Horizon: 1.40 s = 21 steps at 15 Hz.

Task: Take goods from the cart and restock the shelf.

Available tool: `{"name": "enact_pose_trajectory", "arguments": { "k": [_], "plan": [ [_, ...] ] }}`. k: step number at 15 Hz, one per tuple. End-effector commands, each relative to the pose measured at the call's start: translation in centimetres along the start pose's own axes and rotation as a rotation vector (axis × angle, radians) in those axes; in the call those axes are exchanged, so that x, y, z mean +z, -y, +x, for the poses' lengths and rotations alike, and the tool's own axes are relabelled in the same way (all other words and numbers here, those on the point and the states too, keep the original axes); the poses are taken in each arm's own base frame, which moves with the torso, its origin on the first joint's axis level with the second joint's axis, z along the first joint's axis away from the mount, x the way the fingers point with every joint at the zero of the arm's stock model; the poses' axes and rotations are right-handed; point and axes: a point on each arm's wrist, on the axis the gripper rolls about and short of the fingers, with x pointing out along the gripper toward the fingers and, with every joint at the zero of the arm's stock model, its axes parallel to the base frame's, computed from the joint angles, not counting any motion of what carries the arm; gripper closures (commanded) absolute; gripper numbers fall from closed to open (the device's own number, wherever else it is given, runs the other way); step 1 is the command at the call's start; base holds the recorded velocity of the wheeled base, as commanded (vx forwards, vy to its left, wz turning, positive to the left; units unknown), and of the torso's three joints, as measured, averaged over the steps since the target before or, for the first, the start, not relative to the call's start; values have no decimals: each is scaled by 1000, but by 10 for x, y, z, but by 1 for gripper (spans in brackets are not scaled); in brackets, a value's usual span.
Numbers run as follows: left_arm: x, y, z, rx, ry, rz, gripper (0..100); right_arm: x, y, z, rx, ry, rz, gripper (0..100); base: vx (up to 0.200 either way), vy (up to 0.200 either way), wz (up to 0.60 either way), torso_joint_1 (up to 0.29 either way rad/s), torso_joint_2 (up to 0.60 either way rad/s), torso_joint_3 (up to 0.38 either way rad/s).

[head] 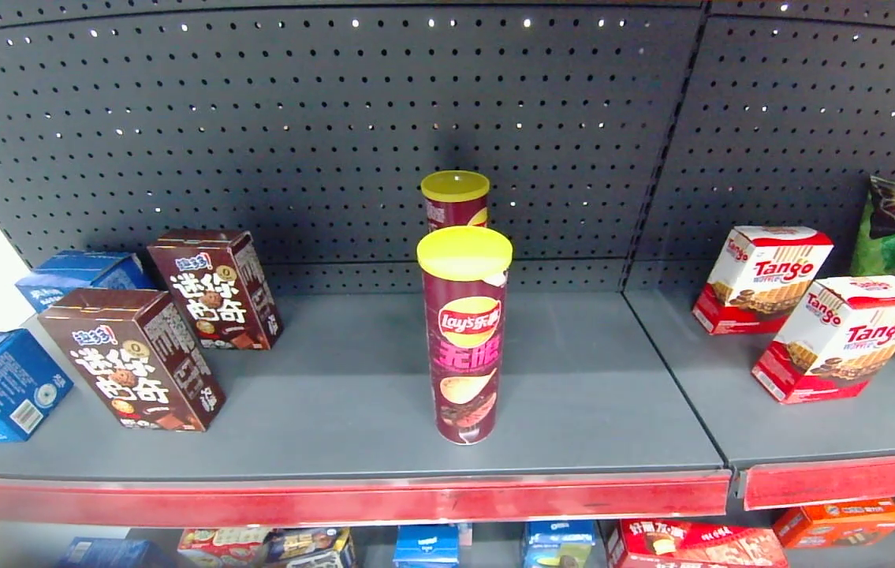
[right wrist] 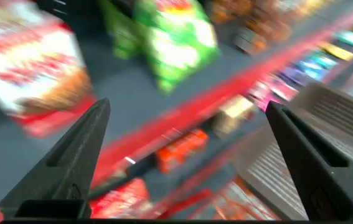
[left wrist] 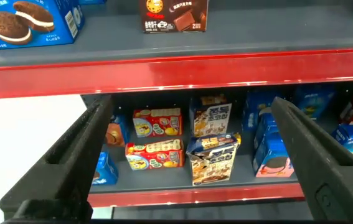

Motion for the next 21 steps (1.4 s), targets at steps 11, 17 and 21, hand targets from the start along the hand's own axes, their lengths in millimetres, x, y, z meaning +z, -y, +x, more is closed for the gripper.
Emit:
{"name": "enact_pose_trajectory", "arguments": {
  "k": [11, 17, 21],
  "plan": [
    [0, 0, 0, 0, 3, 0, 0, -109, 37, -38, -433, 46, 65, 0, 0, 0, 0, 0, 0, 0],
    [0, 0, 0, 0, 3, 0, 0, -114, 28, -34, -2, 14, 118, 0, 0, 0, 0, 0, 0, 0],
    [0, 0, 0, 0, 3, 0, 0, -121, 21, -34, 547, -64, -39, 0, 0, 0, 0, 0, 0, 0]
  ]
}}
